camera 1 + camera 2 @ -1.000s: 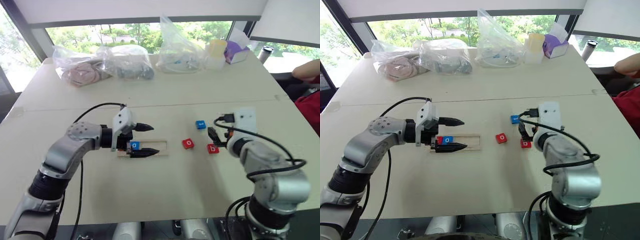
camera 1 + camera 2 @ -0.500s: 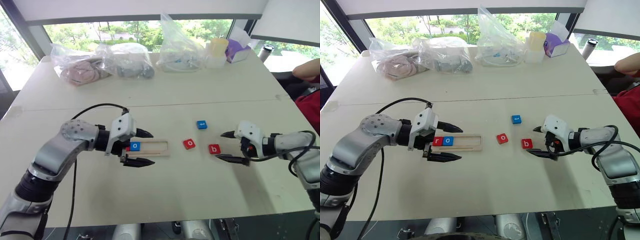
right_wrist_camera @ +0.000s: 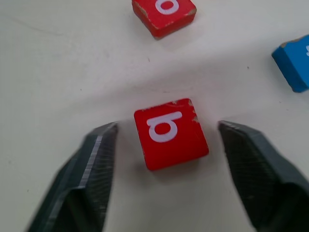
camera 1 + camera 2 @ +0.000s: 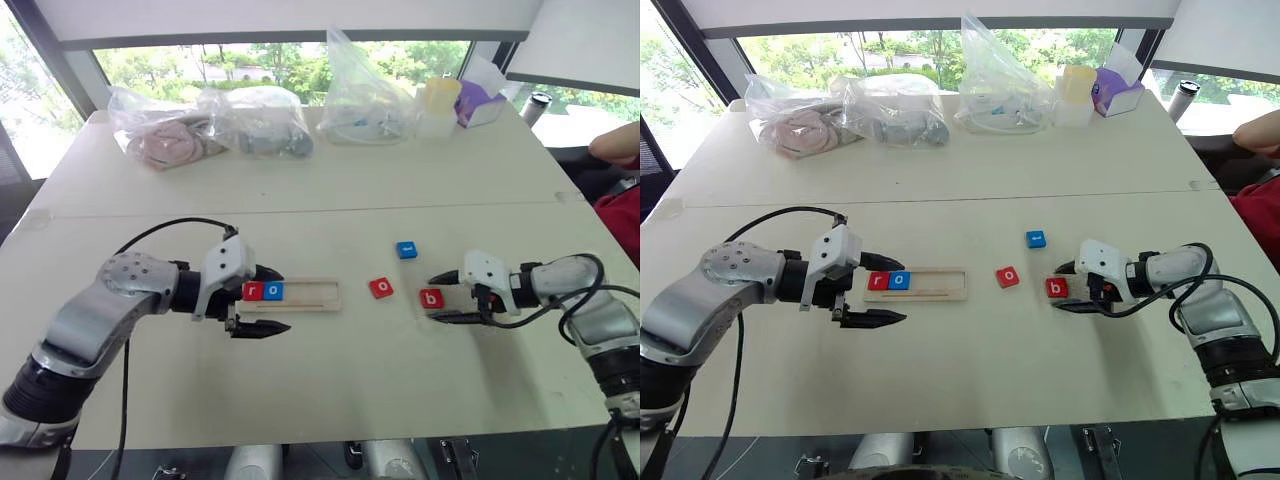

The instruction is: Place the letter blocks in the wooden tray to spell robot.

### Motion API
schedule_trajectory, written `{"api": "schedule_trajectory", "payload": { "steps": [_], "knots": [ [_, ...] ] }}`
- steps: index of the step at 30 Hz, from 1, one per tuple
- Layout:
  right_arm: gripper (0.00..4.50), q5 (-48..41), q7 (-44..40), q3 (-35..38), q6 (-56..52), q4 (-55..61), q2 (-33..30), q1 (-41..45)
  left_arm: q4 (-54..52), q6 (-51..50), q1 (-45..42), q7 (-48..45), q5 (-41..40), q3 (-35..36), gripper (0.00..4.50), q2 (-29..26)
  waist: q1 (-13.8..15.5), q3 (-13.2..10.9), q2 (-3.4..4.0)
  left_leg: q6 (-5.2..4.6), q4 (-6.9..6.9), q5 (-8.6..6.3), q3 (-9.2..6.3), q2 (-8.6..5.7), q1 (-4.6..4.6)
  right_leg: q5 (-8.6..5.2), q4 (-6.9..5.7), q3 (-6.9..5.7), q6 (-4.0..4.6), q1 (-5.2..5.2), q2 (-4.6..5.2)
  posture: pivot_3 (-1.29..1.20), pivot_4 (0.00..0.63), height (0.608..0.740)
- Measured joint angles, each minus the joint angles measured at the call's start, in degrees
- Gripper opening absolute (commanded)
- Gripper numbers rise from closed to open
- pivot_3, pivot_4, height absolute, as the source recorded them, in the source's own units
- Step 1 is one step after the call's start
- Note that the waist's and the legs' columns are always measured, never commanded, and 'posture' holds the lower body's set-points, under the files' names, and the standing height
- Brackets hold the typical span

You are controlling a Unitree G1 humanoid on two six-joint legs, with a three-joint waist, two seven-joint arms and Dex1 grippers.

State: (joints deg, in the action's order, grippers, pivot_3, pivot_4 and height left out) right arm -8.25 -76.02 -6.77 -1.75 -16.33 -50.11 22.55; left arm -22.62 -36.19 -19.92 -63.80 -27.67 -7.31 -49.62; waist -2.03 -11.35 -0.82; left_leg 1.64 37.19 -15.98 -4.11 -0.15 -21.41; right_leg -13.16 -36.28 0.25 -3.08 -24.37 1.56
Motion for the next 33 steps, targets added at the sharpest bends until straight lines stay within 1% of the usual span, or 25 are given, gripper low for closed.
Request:
{"api": "schedule_trajectory", "payload": {
  "steps": [1,2,4,6,9,10,12,15,17,20,22,25,33],
  "knots": [
    [1.33,0.03,-0.19,-0.09,0.12,-0.11,0.04,0.17,0.02,-0.01,0.00,0.01,-0.04,0.07,4.50,-0.01,0.01,0.00,0.00,0.00,0.00,0.00,0.00,0.00,0.00,0.01,0.00,0.00,0.00,0.00,0.00,0.00,0.150,0.740],
    [1.15,0.06,-0.33,-0.15,0.04,-0.06,0.23,0.51,0.12,-0.07,-0.01,0.00,-0.23,0.31,4.50,-0.07,-0.03,0.00,0.00,0.00,0.00,0.00,0.00,0.00,0.01,0.01,0.00,0.01,0.00,0.00,0.00,0.00,0.150,0.740],
    [1.15,-0.01,-0.13,-0.14,-1.22,0.31,0.89,0.79,0.41,-0.62,-0.03,-0.03,-0.59,1.45,4.50,-0.43,-0.17,0.00,0.00,0.00,0.00,0.00,0.00,0.01,0.01,0.02,-0.01,0.01,0.00,0.00,-0.02,0.00,0.150,0.740],
    [1.15,-0.72,0.58,-0.12,-4.65,1.90,2.48,1.32,1.08,-0.79,0.11,-0.08,-0.89,2.98,4.50,-1.63,-0.36,0.00,0.01,0.00,-0.01,0.00,0.00,0.01,0.03,0.03,-0.05,0.02,-0.01,-0.01,-0.03,0.00,0.150,0.740],
    [1.15,-3.03,1.93,-0.94,-12.18,9.01,5.74,4.80,2.55,-0.60,1.33,-0.87,-0.99,5.53,4.50,-4.11,-0.68,-0.05,0.08,0.00,-0.04,0.00,0.18,0.06,0.09,0.05,-0.29,0.22,-0.01,-0.19,-0.07,0.00,0.150,0.740],
    [1.15,-3.43,2.78,-1.78,-15.46,11.64,7.56,7.33,2.73,-0.41,2.42,-1.50,-0.98,6.58,4.50,-5.47,-0.73,-0.06,0.06,0.00,-0.03,0.00,0.19,0.08,0.12,0.05,-0.35,0.23,-0.01,-0.21,-0.10,0.00,0.150,0.740],
    [1.15,-3.66,5.13,-4.46,-20.69,15.64,12.77,12.75,3.38,-0.41,4.38,-2.55,-0.89,7.64,4.50,-7.80,-0.74,-0.06,0.07,0.00,-0.05,0.00,0.19,0.11,0.13,0.04,-0.49,0.26,0.01,-0.27,-0.13,0.00,0.150,0.740],
    [1.15,-0.42,10.06,-11.96,-25.64,17.35,21.41,18.26,3.64,-0.39,7.40,-3.26,-1.11,10.62,4.50,-9.40,-0.24,-0.05,0.04,0.02,-0.03,0.01,0.08,0.10,0.06,-0.02,-0.69,0.25,0.06,-0.38,-0.11,0.00,0.150,0.740],
    [1.15,0.34,11.12,-14.63,-27.66,17.18,23.25,18.52,3.65,-0.38,9.00,-3.29,-1.10,11.92,4.50,-10.11,0.58,-0.05,0.03,0.04,-0.01,0.02,0.06,0.05,-0.02,-0.04,-0.69,0.22,0.03,-0.42,-0.02,0.00,0.150,0.740],
    [1.15,1.45,13.46,-18.26,-32.07,15.01,28.11,20.41,3.50,-0.56,12.61,-2.64,-1.12,14.85,4.50,-10.84,1.01,-0.06,0.03,0.05,0.00,0.02,0.33,0.04,-0.06,-0.04,-0.68,0.43,0.02,-0.54,0.07,0.00,0.150,0.740],
    [1.15,2.14,13.78,-20.28,-33.08,14.81,29.23,21.63,2.72,-0.70,12.79,-1.61,-1.26,15.44,4.50,-10.73,1.39,-0.06,0.02,0.06,0.06,0.03,0.33,0.03,-0.07,-0.04,-0.67,0.43,0.03,-0.52,0.11,0.00,0.150,0.740],
    [1.15,2.73,12.90,-22.23,-33.33,14.17,29.08,22.23,1.00,-1.17,13.50,0.21,-1.87,16.07,4.50,-9.58,1.30,-0.03,-0.02,0.06,0.10,0.03,0.40,0.01,-0.04,-0.04,-0.62,0.47,0.02,-0.46,0.14,0.00,0.150,0.740],
    [1.15,4.52,13.28,-23.63,-33.37,9.87,29.26,22.25,-1.21,-2.49,14.09,2.80,-3.63,16.09,4.50,-8.62,0.77,-0.03,-0.02,0.06,0.03,0.03,0.49,0.05,0.05,0.00,-0.80,0.51,-0.01,-0.57,-0.03,0.00,0.150,0.740]
  ]
}}
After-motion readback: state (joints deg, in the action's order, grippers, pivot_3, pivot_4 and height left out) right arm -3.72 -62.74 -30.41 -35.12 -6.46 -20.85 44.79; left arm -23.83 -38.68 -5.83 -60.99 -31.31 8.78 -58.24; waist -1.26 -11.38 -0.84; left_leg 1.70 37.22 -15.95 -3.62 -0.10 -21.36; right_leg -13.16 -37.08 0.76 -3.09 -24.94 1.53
